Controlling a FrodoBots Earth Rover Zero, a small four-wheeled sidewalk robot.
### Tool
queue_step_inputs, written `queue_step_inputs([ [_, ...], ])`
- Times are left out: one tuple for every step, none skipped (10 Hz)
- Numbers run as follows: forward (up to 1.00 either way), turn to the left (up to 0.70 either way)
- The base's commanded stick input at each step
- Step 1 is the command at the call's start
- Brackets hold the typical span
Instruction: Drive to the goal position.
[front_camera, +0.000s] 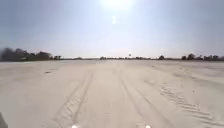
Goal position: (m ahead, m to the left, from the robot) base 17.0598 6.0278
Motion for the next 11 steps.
queue_step_inputs([
  [0.7,0.0],
  [0.7,0.0],
  [0.7,0.0],
  [0.7,0.0],
  [0.7,0.0],
  [0.7,0.0],
  [0.7,0.0],
  [0.7,0.0],
  [0.7,0.0],
  [0.7,0.0],
  [0.7,0.0],
])
